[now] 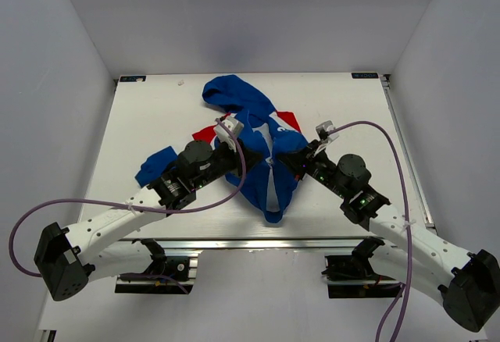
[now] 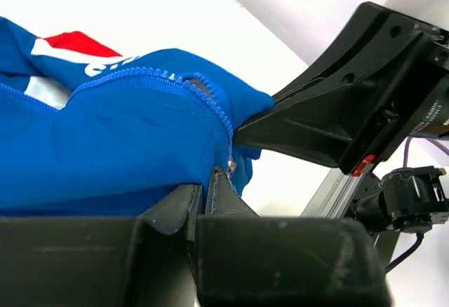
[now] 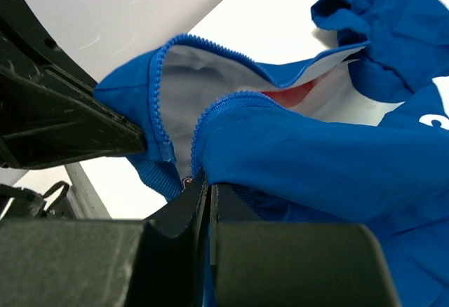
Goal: Zip up the jacket
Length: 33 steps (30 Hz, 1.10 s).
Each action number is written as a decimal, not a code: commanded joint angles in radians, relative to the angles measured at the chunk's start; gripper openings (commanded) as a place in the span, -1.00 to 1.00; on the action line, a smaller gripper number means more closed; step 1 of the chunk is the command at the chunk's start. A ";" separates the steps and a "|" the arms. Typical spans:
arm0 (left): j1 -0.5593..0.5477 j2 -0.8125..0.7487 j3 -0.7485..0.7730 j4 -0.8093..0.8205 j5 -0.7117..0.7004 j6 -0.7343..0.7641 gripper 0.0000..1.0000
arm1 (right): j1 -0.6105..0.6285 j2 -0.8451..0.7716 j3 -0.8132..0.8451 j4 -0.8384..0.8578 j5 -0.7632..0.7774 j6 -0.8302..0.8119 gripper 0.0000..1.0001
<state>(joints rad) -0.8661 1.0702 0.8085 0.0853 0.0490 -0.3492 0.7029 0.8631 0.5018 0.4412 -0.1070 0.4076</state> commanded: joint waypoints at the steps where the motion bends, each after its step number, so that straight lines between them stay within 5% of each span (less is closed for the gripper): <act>1: -0.004 -0.027 0.001 0.059 0.041 0.042 -1.00 | -0.005 -0.001 0.066 0.027 -0.046 -0.010 -1.00; 33: -0.004 -0.039 -0.035 0.034 0.066 0.075 -1.00 | -0.025 -0.032 0.064 0.037 -0.086 0.026 -1.00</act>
<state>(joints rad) -0.8661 1.0409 0.7727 0.0898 0.1013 -0.2710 0.6830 0.8585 0.5240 0.4129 -0.1753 0.4229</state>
